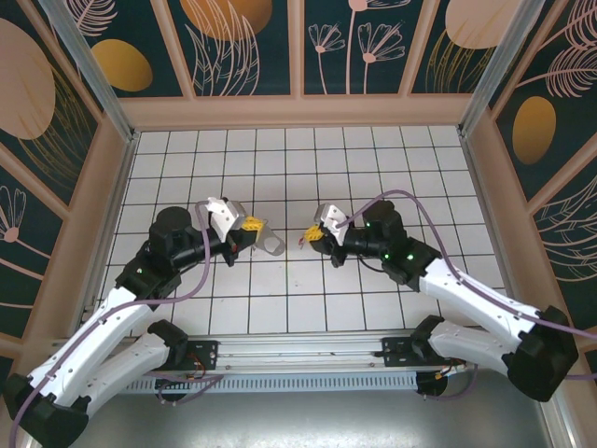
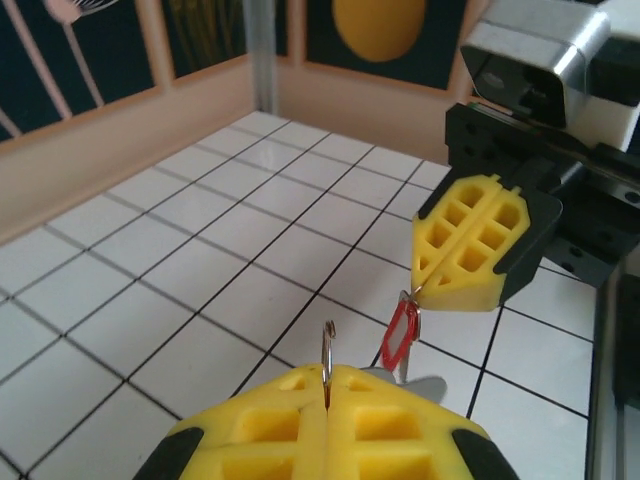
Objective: Put the keys on the keyring
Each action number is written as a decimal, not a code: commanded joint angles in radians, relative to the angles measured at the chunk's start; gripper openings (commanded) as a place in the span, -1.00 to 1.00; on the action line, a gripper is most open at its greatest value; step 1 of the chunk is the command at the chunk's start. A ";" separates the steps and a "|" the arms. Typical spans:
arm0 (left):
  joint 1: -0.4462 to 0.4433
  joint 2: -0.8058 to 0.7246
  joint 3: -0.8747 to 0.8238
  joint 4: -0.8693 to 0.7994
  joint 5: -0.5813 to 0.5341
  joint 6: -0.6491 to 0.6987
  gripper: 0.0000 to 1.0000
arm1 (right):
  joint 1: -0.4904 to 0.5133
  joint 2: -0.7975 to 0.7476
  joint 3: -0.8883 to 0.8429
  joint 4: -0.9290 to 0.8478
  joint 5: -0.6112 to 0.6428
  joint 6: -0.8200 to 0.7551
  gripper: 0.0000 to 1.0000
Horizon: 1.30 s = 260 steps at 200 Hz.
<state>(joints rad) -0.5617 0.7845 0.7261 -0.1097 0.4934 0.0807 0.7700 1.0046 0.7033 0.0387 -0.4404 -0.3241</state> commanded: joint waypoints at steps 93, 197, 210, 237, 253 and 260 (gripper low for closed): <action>-0.067 0.108 0.076 0.020 0.060 0.172 -1.00 | 0.126 -0.075 0.028 0.085 0.068 0.042 -1.00; -0.136 0.086 0.079 -0.040 -0.072 0.225 -1.00 | 0.204 0.033 0.095 0.153 0.216 -0.015 -1.00; -0.139 0.088 0.081 -0.049 -0.089 0.230 -1.00 | 0.205 0.037 0.100 0.155 0.216 -0.016 -1.00; -0.150 0.091 0.085 -0.064 -0.114 0.238 -1.00 | 0.210 0.043 0.109 0.161 0.209 -0.018 -1.00; -0.154 0.094 0.086 -0.066 -0.120 0.239 -1.00 | 0.211 0.050 0.110 0.164 0.212 -0.023 -1.00; -0.154 0.094 0.087 -0.068 -0.122 0.240 -1.00 | 0.210 0.049 0.112 0.169 0.208 -0.023 -1.00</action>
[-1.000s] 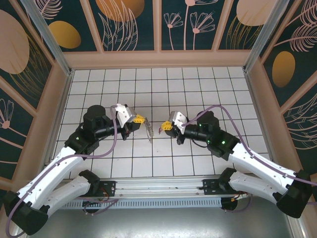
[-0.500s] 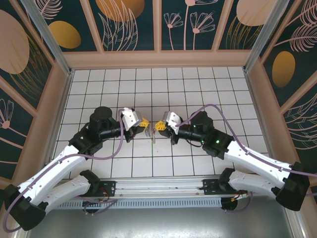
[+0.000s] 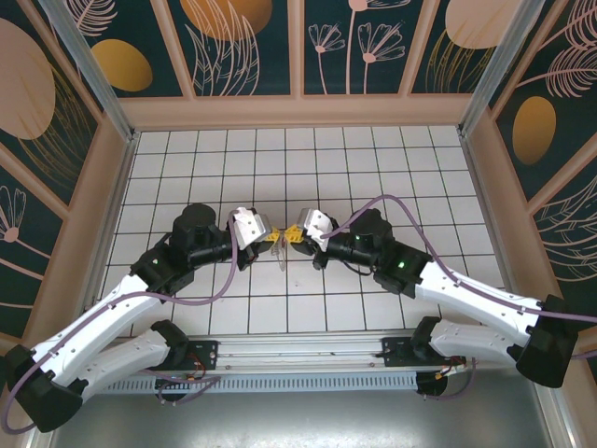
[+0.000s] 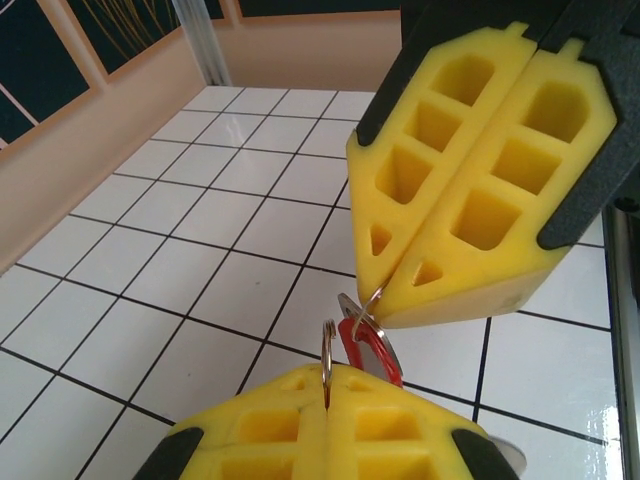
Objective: Put the keys on the keyring
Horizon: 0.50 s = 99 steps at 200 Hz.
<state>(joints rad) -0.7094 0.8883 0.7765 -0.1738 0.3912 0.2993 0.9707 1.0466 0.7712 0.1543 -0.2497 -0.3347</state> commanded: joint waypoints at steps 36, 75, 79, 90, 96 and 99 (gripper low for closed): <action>-0.008 -0.017 0.034 -0.001 -0.020 0.020 -1.00 | 0.010 0.029 0.061 0.054 0.027 -0.004 -1.00; -0.010 -0.018 0.035 -0.001 -0.018 0.019 -1.00 | 0.010 0.044 0.074 0.036 0.016 -0.004 -1.00; -0.010 -0.019 0.035 -0.001 -0.017 0.019 -1.00 | 0.010 0.044 0.074 0.035 0.014 -0.004 -1.00; -0.009 -0.022 0.033 0.001 -0.019 0.018 -1.00 | 0.010 0.042 0.074 0.029 0.003 -0.003 -1.00; -0.010 -0.023 0.032 0.002 -0.019 0.017 -1.00 | 0.010 0.042 0.076 0.023 -0.005 -0.003 -1.00; -0.010 -0.024 0.032 0.002 -0.020 0.018 -1.00 | 0.010 0.042 0.077 0.019 -0.008 -0.003 -1.00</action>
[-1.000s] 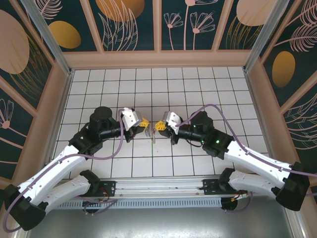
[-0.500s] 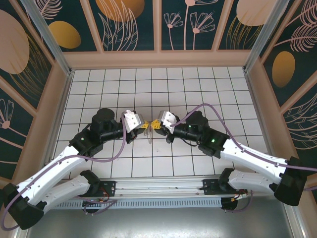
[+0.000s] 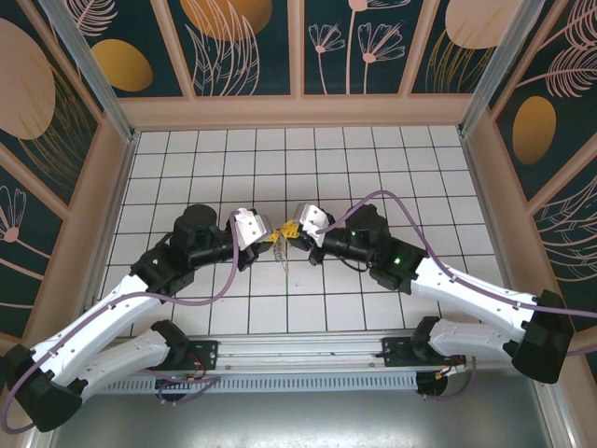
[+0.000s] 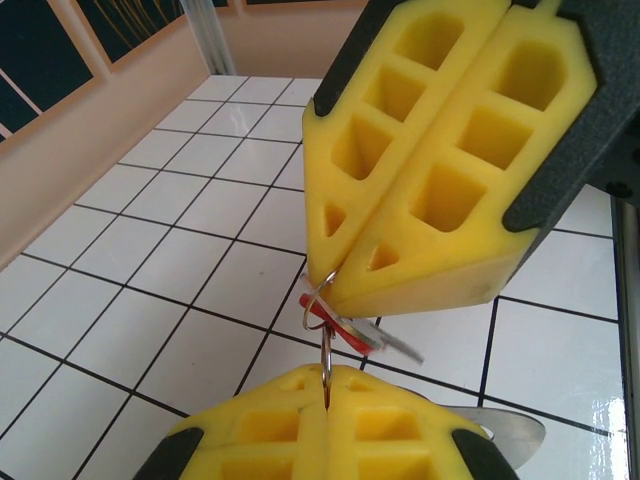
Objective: Put the keys on the keyring
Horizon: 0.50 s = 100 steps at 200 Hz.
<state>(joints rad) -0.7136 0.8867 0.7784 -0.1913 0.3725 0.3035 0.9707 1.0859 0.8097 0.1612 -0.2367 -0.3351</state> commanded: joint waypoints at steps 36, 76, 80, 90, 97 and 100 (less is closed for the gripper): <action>-0.005 -0.025 0.029 0.020 -0.012 0.013 -1.00 | 0.009 -0.018 0.025 0.007 -0.042 0.017 -1.00; -0.005 -0.023 0.032 0.020 -0.014 0.011 -1.00 | 0.008 -0.023 0.016 -0.003 -0.037 0.024 -1.00; -0.005 -0.025 0.032 0.020 -0.015 0.011 -1.00 | 0.008 -0.023 0.015 -0.003 -0.033 0.024 -1.00; -0.005 -0.025 0.032 0.019 -0.017 0.012 -1.00 | 0.009 -0.024 0.011 -0.002 -0.026 0.022 -1.00; -0.006 -0.027 0.032 0.018 -0.017 0.011 -1.00 | 0.007 -0.022 0.012 0.001 -0.026 0.022 -1.00; -0.006 -0.027 0.032 0.019 -0.017 0.012 -1.00 | 0.007 -0.023 0.012 0.000 -0.027 0.022 -1.00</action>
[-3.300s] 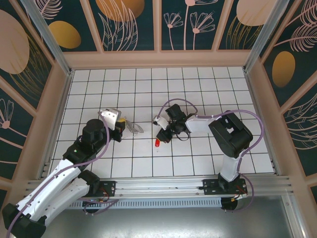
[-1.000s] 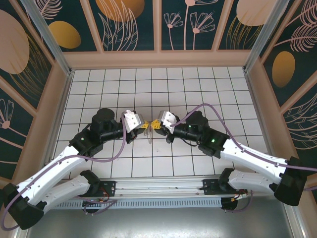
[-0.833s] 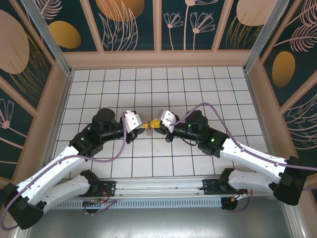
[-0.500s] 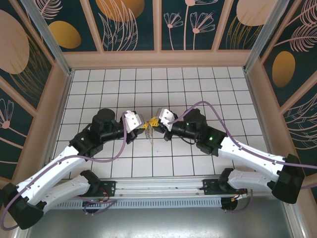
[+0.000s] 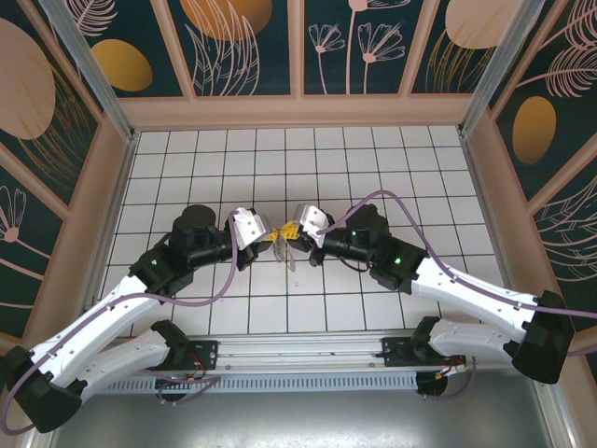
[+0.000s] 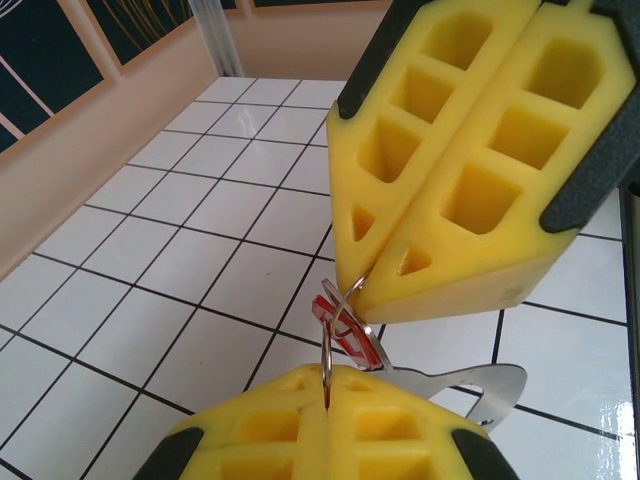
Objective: Put the keys on the keyring
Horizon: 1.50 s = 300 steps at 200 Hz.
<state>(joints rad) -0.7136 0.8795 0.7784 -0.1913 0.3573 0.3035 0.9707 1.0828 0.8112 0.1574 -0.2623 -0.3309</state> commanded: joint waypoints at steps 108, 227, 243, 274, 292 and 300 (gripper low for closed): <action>-0.006 -0.020 0.035 0.015 0.006 0.013 -1.00 | -0.002 0.017 0.026 0.021 -0.004 0.017 -1.00; -0.005 -0.015 0.036 0.012 0.019 0.013 -1.00 | -0.045 0.026 0.040 0.025 0.034 0.067 -1.00; -0.006 -0.020 0.036 0.013 0.020 0.014 -1.00 | -0.049 0.030 0.043 0.023 0.038 0.073 -1.00; -0.005 -0.024 0.035 0.013 0.022 0.013 -1.00 | -0.060 0.040 0.050 0.010 0.044 0.086 -1.00; -0.005 -0.025 0.033 0.013 0.023 0.014 -1.00 | -0.065 0.052 0.059 -0.004 0.048 0.090 -1.00; -0.006 -0.026 0.034 0.013 0.025 0.015 -1.00 | -0.065 0.055 0.061 -0.010 0.050 0.091 -1.00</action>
<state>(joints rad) -0.7136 0.8722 0.7799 -0.1909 0.3370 0.3035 0.9337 1.1206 0.8268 0.1528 -0.2638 -0.2615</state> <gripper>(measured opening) 0.037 0.038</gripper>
